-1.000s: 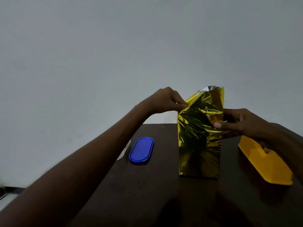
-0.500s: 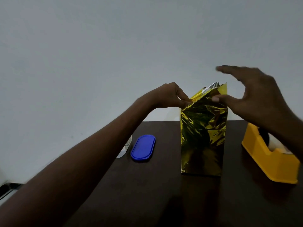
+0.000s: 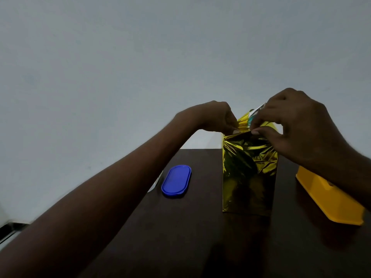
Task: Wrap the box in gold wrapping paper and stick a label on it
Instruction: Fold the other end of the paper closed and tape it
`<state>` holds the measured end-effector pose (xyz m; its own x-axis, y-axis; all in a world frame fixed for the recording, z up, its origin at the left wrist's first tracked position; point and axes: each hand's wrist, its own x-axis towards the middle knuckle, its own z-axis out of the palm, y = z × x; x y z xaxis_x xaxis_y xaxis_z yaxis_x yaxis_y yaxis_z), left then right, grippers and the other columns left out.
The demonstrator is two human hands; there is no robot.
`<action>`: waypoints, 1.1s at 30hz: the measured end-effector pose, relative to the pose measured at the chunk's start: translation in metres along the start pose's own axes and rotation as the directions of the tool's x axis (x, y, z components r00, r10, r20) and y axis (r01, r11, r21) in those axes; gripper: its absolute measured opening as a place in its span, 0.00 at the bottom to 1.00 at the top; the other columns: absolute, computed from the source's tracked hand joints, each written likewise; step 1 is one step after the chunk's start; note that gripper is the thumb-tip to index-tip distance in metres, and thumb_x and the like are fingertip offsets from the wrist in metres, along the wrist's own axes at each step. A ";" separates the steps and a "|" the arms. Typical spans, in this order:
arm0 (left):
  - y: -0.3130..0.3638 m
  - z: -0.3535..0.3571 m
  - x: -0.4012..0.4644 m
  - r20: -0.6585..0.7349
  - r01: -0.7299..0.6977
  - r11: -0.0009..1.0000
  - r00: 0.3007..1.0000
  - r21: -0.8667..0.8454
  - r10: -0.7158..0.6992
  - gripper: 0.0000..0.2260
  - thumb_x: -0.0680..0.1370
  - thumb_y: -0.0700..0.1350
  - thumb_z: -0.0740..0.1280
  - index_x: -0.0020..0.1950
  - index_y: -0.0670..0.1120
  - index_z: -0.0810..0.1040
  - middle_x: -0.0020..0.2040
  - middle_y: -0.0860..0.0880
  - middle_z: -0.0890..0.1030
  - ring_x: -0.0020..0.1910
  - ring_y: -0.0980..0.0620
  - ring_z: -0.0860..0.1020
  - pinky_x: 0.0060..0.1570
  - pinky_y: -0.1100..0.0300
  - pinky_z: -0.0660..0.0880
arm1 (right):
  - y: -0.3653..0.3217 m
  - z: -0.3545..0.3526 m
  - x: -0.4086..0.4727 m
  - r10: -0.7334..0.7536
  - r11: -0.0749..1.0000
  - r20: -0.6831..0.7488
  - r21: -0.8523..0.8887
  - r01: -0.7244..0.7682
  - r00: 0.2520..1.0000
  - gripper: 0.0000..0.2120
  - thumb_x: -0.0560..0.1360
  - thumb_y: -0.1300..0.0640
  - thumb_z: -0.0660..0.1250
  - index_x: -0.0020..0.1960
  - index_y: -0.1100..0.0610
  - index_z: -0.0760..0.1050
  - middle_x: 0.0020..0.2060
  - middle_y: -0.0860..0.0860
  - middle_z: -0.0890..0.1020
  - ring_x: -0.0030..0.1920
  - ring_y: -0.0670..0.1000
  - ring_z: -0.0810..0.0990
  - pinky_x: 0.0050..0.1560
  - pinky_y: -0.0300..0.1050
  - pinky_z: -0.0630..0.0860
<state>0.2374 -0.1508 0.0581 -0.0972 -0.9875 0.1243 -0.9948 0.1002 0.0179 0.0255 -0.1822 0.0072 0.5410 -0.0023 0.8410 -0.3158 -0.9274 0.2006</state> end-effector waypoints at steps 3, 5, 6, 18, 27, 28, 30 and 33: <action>0.006 -0.003 -0.001 0.058 0.019 0.999 0.998 0.051 -0.021 0.17 0.80 0.54 0.65 0.67 0.51 0.78 0.60 0.51 0.81 0.51 0.57 0.75 0.51 0.62 0.67 | 0.000 0.001 -0.004 -0.031 0.999 0.003 -0.010 0.031 1.000 0.05 0.68 0.60 0.78 0.41 0.55 0.83 0.38 0.51 0.83 0.47 0.59 0.79 0.46 0.51 0.73; 0.010 -0.006 0.000 0.098 0.034 0.997 0.994 0.074 -0.041 0.19 0.80 0.55 0.64 0.69 0.51 0.76 0.63 0.50 0.80 0.55 0.56 0.74 0.53 0.61 0.67 | -0.001 0.002 -0.009 -0.041 0.999 0.004 -0.001 0.041 0.999 0.02 0.69 0.59 0.75 0.41 0.54 0.83 0.39 0.51 0.83 0.48 0.58 0.78 0.47 0.51 0.73; 0.012 -0.007 0.000 0.119 0.038 0.996 0.992 0.080 -0.047 0.19 0.80 0.56 0.64 0.69 0.51 0.76 0.65 0.50 0.79 0.57 0.55 0.74 0.55 0.60 0.67 | -0.002 0.002 -0.010 -0.040 0.999 0.004 0.003 0.040 0.999 0.02 0.69 0.57 0.74 0.41 0.54 0.83 0.40 0.51 0.83 0.49 0.58 0.78 0.47 0.51 0.73; 0.018 -0.007 0.001 0.116 0.082 0.996 0.990 0.036 -0.085 0.23 0.76 0.61 0.66 0.66 0.49 0.79 0.64 0.50 0.80 0.60 0.51 0.76 0.58 0.57 0.70 | -0.007 0.012 -0.031 0.005 0.999 0.014 -0.050 -0.004 1.000 0.06 0.67 0.60 0.78 0.42 0.56 0.83 0.46 0.53 0.82 0.54 0.59 0.77 0.49 0.51 0.72; 0.009 0.000 -0.003 0.057 0.043 0.999 0.997 -0.008 -0.042 0.22 0.75 0.61 0.67 0.64 0.51 0.80 0.60 0.51 0.80 0.56 0.54 0.75 0.54 0.58 0.70 | -0.012 0.001 -0.033 0.207 0.976 -0.191 0.103 -0.190 0.960 0.11 0.75 0.54 0.68 0.54 0.57 0.83 0.49 0.53 0.84 0.52 0.56 0.79 0.48 0.49 0.75; 0.009 0.000 -0.003 0.058 0.038 0.999 0.998 -0.024 -0.037 0.22 0.75 0.61 0.67 0.65 0.51 0.80 0.60 0.51 0.80 0.55 0.54 0.75 0.53 0.59 0.70 | -0.009 0.000 -0.032 0.221 0.973 -0.183 0.111 -0.204 0.958 0.11 0.75 0.55 0.67 0.54 0.57 0.83 0.50 0.52 0.84 0.53 0.55 0.79 0.48 0.47 0.74; 0.008 0.001 -0.004 0.062 0.027 0.999 0.998 -0.046 -0.024 0.22 0.76 0.60 0.67 0.66 0.51 0.79 0.58 0.52 0.80 0.54 0.56 0.74 0.53 0.60 0.69 | -0.003 0.002 -0.031 0.215 0.973 -0.125 0.113 -0.202 0.969 0.11 0.75 0.54 0.67 0.54 0.54 0.83 0.51 0.51 0.83 0.55 0.54 0.78 0.49 0.45 0.73; 0.009 0.001 -0.004 0.074 0.019 0.998 0.997 -0.052 -0.015 0.22 0.77 0.59 0.66 0.68 0.51 0.77 0.57 0.52 0.77 0.54 0.56 0.73 0.53 0.60 0.67 | 0.000 0.014 -0.035 0.185 0.980 -0.053 0.083 -0.181 0.981 0.10 0.74 0.52 0.67 0.49 0.52 0.85 0.52 0.50 0.83 0.56 0.54 0.77 0.51 0.48 0.74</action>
<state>0.2293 -0.1458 0.0564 -0.0845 -0.9952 0.0498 -0.9935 0.0879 0.0721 0.0171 -0.1873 -0.0291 0.4308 -0.1543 0.8892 -0.3425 -0.9395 0.0028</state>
